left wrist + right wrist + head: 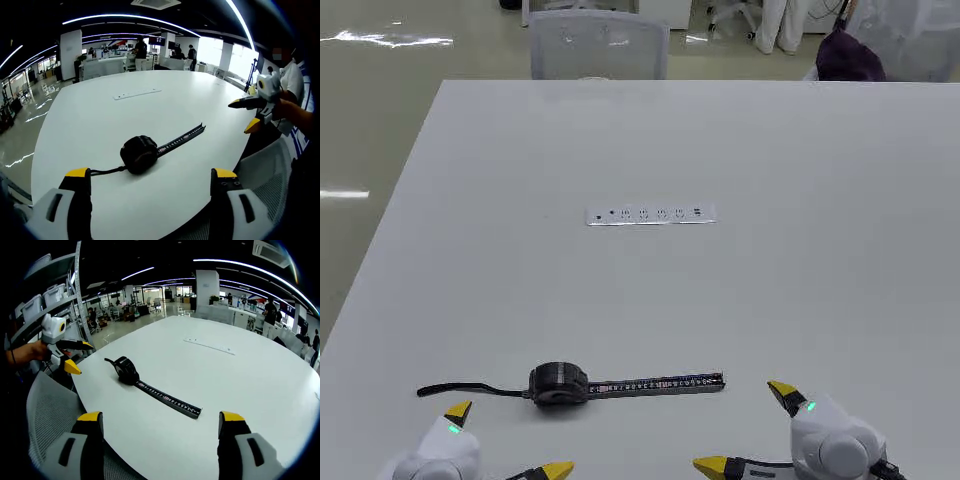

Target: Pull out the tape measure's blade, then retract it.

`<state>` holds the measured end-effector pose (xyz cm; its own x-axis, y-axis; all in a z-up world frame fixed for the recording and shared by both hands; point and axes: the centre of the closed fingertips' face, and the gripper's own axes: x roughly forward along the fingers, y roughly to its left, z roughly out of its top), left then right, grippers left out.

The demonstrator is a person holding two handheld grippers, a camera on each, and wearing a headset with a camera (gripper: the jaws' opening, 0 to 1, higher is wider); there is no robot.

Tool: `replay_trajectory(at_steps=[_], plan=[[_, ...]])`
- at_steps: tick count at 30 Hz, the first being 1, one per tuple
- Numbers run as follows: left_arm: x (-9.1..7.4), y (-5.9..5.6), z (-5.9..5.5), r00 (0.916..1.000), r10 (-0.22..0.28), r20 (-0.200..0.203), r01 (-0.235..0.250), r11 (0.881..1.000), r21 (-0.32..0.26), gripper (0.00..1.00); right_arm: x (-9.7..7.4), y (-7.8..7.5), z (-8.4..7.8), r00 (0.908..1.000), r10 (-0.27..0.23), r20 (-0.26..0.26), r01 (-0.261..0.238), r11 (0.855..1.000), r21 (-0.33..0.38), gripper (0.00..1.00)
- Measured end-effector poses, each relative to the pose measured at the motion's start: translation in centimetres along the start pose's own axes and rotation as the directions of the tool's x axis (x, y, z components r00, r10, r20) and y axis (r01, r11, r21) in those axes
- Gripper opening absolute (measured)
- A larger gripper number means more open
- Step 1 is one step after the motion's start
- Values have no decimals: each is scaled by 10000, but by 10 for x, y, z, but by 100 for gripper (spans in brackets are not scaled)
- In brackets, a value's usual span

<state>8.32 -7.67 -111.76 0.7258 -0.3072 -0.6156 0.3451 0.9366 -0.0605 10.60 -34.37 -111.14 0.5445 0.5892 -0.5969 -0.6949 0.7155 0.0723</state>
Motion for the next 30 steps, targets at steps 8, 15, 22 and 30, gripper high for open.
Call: replay_trajectory(at_steps=[8,15,22,30], plan=[[-1,2,2,9998,154,122,-151,9997,-189,99,3,2,-1,10000,22,8,-22,10000,41,97],[-2,2,7,9977,394,554,-366,9980,-510,99,3,3,-2,10000,52,-24,-51,10000,79,97],[2,3,6,9959,600,674,-539,9947,-881,99,4,2,-5,9999,95,104,-99,9994,338,96],[14,-3,3,9965,658,518,-610,9941,-902,99,4,-1,-7,9996,191,195,-195,9996,218,98]])
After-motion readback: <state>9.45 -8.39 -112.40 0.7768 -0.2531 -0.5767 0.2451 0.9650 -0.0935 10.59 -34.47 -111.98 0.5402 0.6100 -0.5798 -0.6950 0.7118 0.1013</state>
